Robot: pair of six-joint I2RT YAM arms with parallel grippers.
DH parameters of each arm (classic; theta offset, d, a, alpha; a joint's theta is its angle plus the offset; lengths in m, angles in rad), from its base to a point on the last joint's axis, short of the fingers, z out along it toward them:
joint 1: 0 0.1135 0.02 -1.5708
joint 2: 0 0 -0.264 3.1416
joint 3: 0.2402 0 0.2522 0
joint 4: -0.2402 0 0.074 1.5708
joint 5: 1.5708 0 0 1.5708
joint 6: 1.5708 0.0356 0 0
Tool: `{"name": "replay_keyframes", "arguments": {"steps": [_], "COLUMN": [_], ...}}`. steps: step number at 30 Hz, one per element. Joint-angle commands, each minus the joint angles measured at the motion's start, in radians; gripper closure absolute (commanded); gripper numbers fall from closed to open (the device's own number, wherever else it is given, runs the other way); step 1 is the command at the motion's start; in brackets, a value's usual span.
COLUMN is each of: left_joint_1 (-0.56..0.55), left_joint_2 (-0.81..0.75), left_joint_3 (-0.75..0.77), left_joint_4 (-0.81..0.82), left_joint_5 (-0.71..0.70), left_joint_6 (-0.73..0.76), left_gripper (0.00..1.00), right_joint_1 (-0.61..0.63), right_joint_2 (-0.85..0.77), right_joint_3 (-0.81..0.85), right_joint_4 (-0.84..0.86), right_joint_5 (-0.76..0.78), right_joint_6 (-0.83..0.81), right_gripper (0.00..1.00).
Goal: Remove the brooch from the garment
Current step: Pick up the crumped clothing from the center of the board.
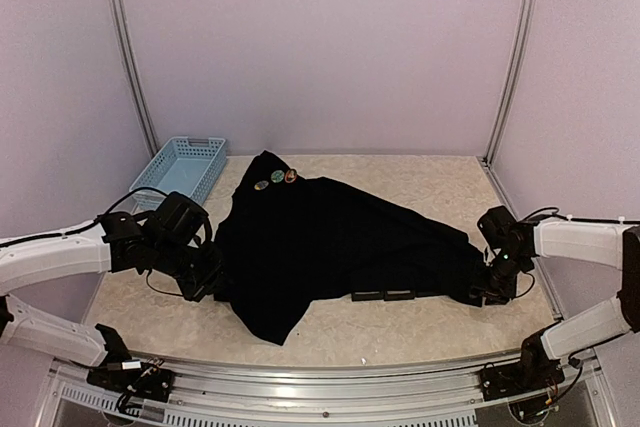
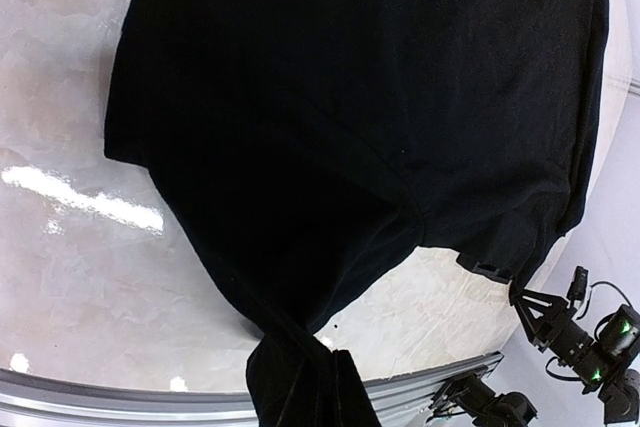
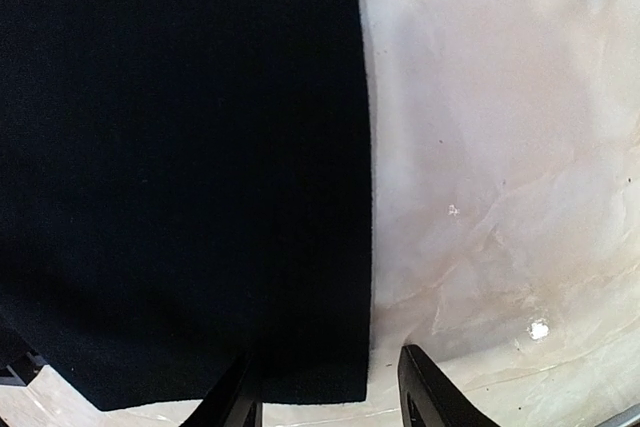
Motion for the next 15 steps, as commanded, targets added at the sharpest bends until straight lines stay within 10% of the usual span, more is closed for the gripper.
{"name": "replay_keyframes", "arguments": {"steps": [1,15], "left_joint_1": [0.017,0.164], "left_joint_2": [0.007,0.021], "left_joint_3": [0.019,0.063], "left_joint_4": [-0.005,0.02], "left_joint_5": [0.007,0.072], "left_joint_6": [0.021,0.117], "left_gripper": [1.0,1.0], "right_joint_1": [0.022,0.022], "right_joint_2": [0.051,0.017], "right_joint_3": [0.001,0.089], "right_joint_4": [0.041,0.075], "right_joint_5": [0.008,-0.003], "right_joint_6": [-0.002,0.087], "right_gripper": [0.56,1.0]}}
